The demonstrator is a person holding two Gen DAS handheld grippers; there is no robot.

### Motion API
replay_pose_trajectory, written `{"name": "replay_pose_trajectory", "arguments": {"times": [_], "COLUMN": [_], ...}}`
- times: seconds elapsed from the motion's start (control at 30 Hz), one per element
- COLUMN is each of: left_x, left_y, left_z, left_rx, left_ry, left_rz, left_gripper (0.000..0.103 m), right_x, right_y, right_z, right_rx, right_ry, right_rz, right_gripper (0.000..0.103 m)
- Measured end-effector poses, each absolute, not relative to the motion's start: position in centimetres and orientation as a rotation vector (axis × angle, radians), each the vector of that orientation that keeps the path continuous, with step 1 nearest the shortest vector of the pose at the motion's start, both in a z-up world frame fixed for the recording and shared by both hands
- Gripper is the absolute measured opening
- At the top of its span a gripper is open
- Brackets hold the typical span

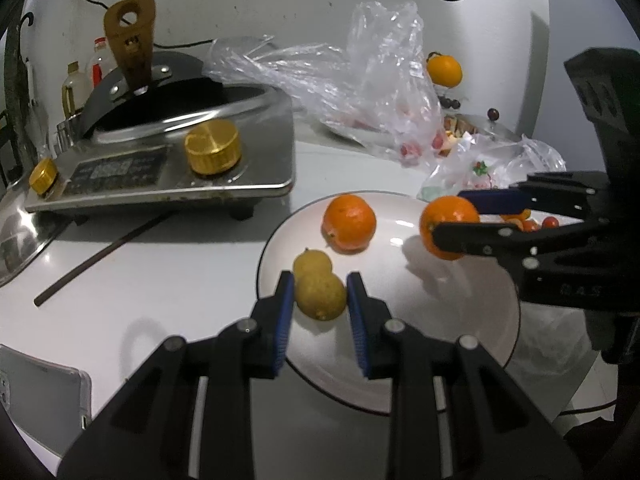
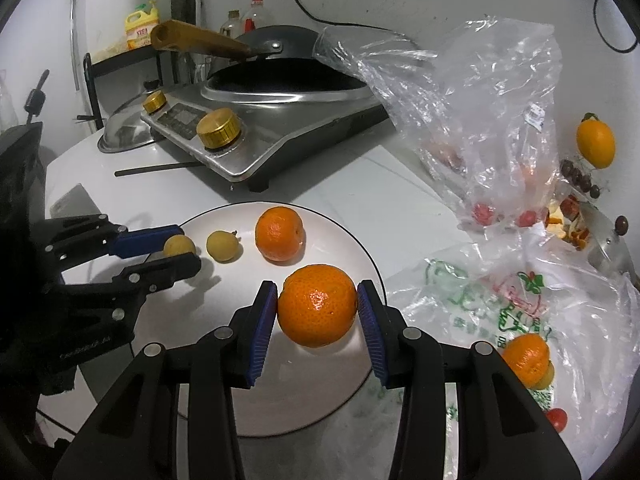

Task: Organize fruits
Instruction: 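Lower the yellow fruit in the left tool and tangerine in the right tool onto the plate, then open the left tool to drop the yellow fruit while the right tool releases the tangerine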

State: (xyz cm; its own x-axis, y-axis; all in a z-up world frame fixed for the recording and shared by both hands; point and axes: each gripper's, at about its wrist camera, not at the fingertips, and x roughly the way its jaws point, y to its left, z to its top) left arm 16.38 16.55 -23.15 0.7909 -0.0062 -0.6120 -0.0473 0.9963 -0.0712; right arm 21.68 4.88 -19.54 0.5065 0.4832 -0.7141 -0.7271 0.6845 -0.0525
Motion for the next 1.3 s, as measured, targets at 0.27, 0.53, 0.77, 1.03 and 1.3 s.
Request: {"name": "replay_pose_trajectory", "arguments": {"times": [0.27,0.53,0.77,1.03,1.3], "left_x": [16.7,16.8,16.7,16.7,16.5], "left_y": [16.8,17.0,17.1,17.0,16.7], "left_z": [-23.4,-23.6,-23.6,-23.5,-23.3], "left_rx": [-0.108,-0.129,-0.135,-0.13,-0.104], "left_ry": [0.678,0.684,0.685,0.685,0.677], "left_rz": [0.019,0.012,0.008,0.01,0.04], "left_gripper": [0.027,0.027,0.028,0.028,0.031], "right_x": [23.2,24.5,24.9,25.0,24.1], "right_y": [5.7,6.6,7.3,7.5,6.8], "right_z": [-20.5,-21.0,-21.1,-21.1,-20.4], "right_rx": [-0.357,-0.351,-0.362,-0.362,-0.352], "right_ry": [0.752,0.764,0.752,0.754,0.742], "right_rz": [0.745,0.734,0.72,0.706,0.709], "right_gripper": [0.044,0.044,0.044,0.045,0.046]}}
